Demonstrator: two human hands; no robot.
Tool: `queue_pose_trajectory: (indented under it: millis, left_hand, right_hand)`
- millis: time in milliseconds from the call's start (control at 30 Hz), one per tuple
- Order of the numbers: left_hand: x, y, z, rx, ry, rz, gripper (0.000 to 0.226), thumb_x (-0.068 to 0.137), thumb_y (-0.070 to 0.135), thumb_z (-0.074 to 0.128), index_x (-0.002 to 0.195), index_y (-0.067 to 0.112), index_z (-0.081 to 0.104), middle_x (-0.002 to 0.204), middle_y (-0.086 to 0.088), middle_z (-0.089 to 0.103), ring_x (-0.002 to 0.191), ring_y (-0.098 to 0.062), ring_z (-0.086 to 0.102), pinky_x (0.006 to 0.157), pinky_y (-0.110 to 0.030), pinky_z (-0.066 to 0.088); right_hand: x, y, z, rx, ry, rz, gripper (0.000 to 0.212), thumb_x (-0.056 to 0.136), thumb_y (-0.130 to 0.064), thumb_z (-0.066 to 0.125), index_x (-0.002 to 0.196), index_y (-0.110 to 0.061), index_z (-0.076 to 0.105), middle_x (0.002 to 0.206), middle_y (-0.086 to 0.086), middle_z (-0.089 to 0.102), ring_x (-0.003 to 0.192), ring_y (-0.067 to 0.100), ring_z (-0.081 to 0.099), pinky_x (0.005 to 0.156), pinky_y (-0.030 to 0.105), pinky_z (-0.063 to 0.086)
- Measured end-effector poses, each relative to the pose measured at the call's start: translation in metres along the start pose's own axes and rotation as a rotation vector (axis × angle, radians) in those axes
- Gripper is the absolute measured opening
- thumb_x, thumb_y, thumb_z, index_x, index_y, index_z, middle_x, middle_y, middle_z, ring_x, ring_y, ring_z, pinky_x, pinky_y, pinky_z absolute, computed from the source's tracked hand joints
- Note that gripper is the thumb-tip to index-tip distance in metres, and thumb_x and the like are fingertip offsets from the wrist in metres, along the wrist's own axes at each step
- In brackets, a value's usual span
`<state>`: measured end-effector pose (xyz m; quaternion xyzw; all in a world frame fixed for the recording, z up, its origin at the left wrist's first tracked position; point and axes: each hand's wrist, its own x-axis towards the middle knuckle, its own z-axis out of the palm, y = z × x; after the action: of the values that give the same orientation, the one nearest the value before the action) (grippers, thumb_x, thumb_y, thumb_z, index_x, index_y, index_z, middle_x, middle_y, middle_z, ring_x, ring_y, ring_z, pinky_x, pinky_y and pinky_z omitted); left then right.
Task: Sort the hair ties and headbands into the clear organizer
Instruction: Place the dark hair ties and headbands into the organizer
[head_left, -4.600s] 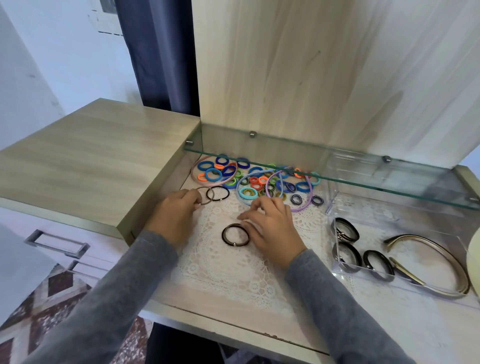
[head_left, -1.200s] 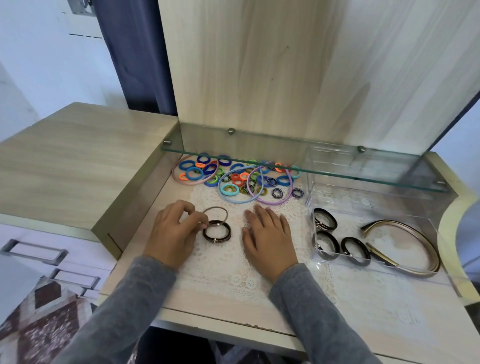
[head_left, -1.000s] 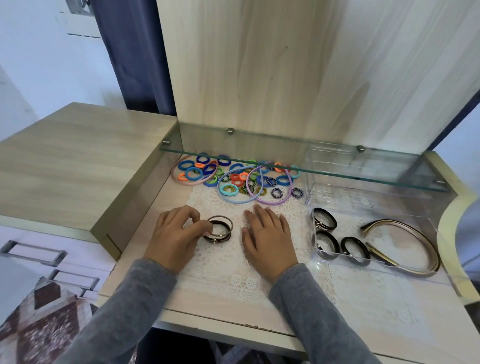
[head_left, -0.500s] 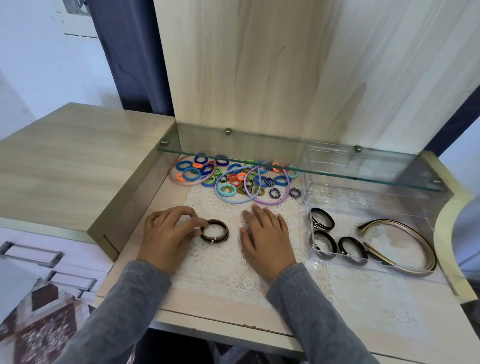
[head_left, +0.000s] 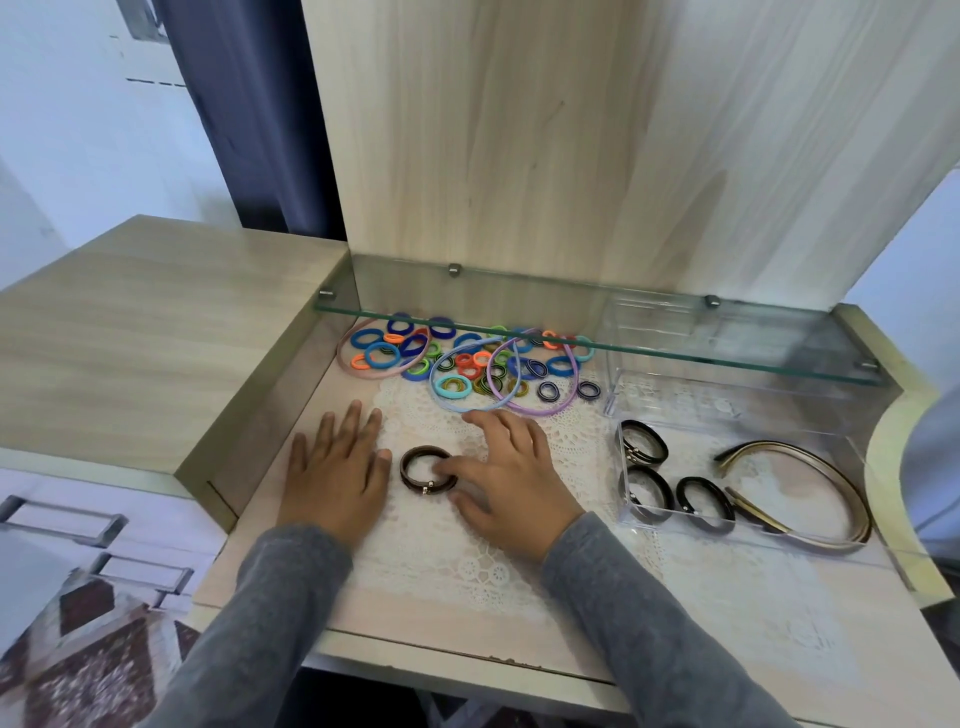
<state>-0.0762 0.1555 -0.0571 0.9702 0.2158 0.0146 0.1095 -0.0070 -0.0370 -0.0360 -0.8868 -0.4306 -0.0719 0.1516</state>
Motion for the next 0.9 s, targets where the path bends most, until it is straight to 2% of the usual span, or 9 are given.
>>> queue_pose_trajectory:
  millis: [133,267,467,567,633,700,767,833,900]
  left_hand:
    - [-0.001,0.0,-0.001,0.009,-0.01,0.001,0.056,0.101,0.042,0.017,0.152,0.034,-0.002,0.16,0.011,-0.01,0.147,-0.014,-0.008,0.119,-0.041,-0.002]
    - [-0.002,0.001,-0.002,0.003,-0.007,0.001,0.056,0.101,0.043,0.016,0.152,0.034,-0.003,0.159,0.01,-0.011,0.147,-0.014,-0.009,0.119,-0.041,-0.003]
    - [-0.002,0.003,-0.002,0.035,0.035,0.002,0.056,0.1,0.042,0.019,0.153,0.032,0.004,0.161,0.009,-0.003,0.148,-0.016,-0.002,0.118,-0.042,0.0]
    - [-0.004,0.002,0.002,0.047,0.187,0.027,0.05,0.097,0.039,0.028,0.146,0.03,0.035,0.156,0.004,0.029,0.144,-0.02,0.025,0.115,-0.045,0.013]
    - [-0.006,0.001,0.004,-0.005,0.335,0.104,0.046,0.087,0.033,0.037,0.125,0.024,0.06,0.135,-0.001,0.057,0.125,-0.026,0.051,0.104,-0.046,0.033]
    - [-0.006,0.005,0.007,-0.185,0.462,0.254,0.037,0.081,0.022,0.042,0.107,0.019,0.068,0.113,-0.001,0.066,0.103,-0.025,0.062,0.092,-0.038,0.045]
    - [-0.01,0.026,0.002,-0.501,0.474,0.323,0.026,0.082,0.01,0.048,0.096,0.016,0.068,0.1,0.004,0.067,0.093,-0.012,0.061,0.088,-0.021,0.046]
    - [-0.016,0.053,-0.001,-0.816,0.446,0.254,0.024,0.085,0.0,0.052,0.089,0.017,0.069,0.094,0.009,0.068,0.09,-0.001,0.061,0.084,-0.009,0.043]
    - [-0.017,0.081,-0.004,-1.12,0.303,0.107,0.031,0.087,-0.009,0.054,0.087,0.017,0.071,0.091,0.008,0.071,0.089,-0.002,0.065,0.08,-0.008,0.046]
  right_hand:
    - [0.011,-0.006,-0.002,-0.126,-0.001,-0.099,0.02,0.07,-0.028,0.078,0.089,-0.026,0.073,0.126,0.012,0.053,0.124,0.037,0.043,0.104,0.058,0.032]
    - [0.019,-0.011,-0.002,-0.187,0.084,-0.221,0.016,0.059,-0.015,0.083,0.07,-0.021,0.073,0.107,0.008,0.058,0.113,0.033,0.05,0.101,0.049,0.037]
    - [0.016,-0.004,0.007,-0.174,0.217,-0.32,0.013,0.063,-0.008,0.078,0.071,-0.016,0.072,0.093,0.002,0.056,0.102,0.027,0.05,0.097,0.039,0.029]
    - [0.002,0.005,0.013,0.041,0.269,-0.189,0.01,0.067,-0.017,0.08,0.075,-0.018,0.074,0.095,0.0,0.055,0.104,0.023,0.044,0.093,0.038,0.032]
    - [-0.007,0.012,0.017,0.209,0.332,-0.04,0.009,0.071,-0.02,0.079,0.079,-0.019,0.074,0.097,-0.003,0.055,0.105,0.02,0.041,0.092,0.036,0.033]
    - [-0.013,0.018,0.017,0.352,0.407,0.117,0.008,0.072,-0.021,0.079,0.08,-0.02,0.075,0.096,-0.009,0.053,0.103,0.014,0.036,0.091,0.033,0.032]
    - [-0.014,0.022,0.011,0.508,0.466,0.268,0.009,0.072,-0.022,0.08,0.079,-0.02,0.076,0.093,-0.014,0.051,0.101,0.013,0.036,0.092,0.024,0.03]
    - [-0.014,0.026,0.006,0.654,0.482,0.393,0.01,0.071,-0.023,0.08,0.079,-0.022,0.075,0.091,-0.019,0.05,0.102,0.015,0.039,0.093,0.017,0.029]
    - [-0.015,0.03,0.005,0.786,0.489,0.469,0.011,0.069,-0.027,0.08,0.077,-0.032,0.074,0.088,-0.02,0.051,0.104,0.02,0.044,0.095,0.026,0.036]
